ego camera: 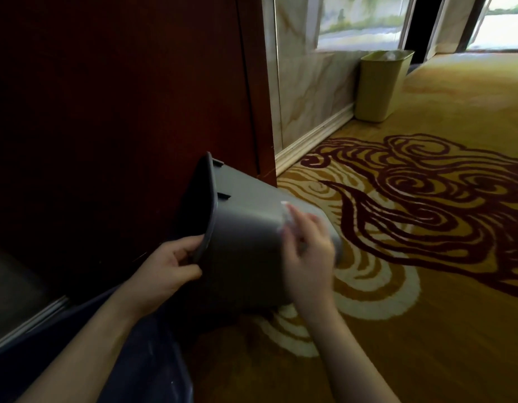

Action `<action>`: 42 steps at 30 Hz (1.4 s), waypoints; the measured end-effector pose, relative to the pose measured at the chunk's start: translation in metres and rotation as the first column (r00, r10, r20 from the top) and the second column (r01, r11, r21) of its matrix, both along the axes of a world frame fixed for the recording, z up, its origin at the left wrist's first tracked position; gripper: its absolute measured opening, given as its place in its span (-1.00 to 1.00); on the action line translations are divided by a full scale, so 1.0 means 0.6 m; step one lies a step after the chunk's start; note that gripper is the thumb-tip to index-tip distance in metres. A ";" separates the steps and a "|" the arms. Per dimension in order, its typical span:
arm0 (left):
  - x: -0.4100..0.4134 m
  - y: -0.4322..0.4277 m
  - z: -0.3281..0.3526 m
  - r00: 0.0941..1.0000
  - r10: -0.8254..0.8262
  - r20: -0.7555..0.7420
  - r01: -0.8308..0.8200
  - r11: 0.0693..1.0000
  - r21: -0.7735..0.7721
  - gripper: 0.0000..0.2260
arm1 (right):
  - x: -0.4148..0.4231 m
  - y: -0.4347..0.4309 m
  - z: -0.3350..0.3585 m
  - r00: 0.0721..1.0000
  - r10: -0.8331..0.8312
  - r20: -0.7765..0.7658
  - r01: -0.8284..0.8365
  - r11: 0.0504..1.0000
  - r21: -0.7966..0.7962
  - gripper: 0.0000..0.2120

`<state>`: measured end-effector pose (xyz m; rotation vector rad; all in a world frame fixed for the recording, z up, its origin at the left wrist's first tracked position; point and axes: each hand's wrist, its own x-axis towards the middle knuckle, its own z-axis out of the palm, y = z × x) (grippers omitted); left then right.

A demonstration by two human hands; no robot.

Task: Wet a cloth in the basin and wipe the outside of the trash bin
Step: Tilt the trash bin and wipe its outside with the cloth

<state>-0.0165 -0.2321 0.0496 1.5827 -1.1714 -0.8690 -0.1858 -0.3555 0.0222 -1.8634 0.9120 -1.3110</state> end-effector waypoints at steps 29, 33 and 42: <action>-0.062 -0.056 0.050 0.930 0.367 -0.021 -0.367 0.930 0.035 -0.71 | -0.092 -0.065 -0.143 0.895 -0.425 -0.134 0.443 0.821 0.360 -0.71; -0.071 -0.046 0.036 0.925 0.379 -0.036 -0.378 0.925 0.038 -0.82 | -0.027 -0.004 -0.038 0.982 -0.184 -0.043 0.187 0.978 0.093 -0.69; -0.089 -0.016 0.026 0.926 0.375 0.042 -0.376 0.926 0.026 -0.73 | 0.022 0.021 -0.018 0.999 -0.010 -0.054 0.008 0.999 -0.044 -0.74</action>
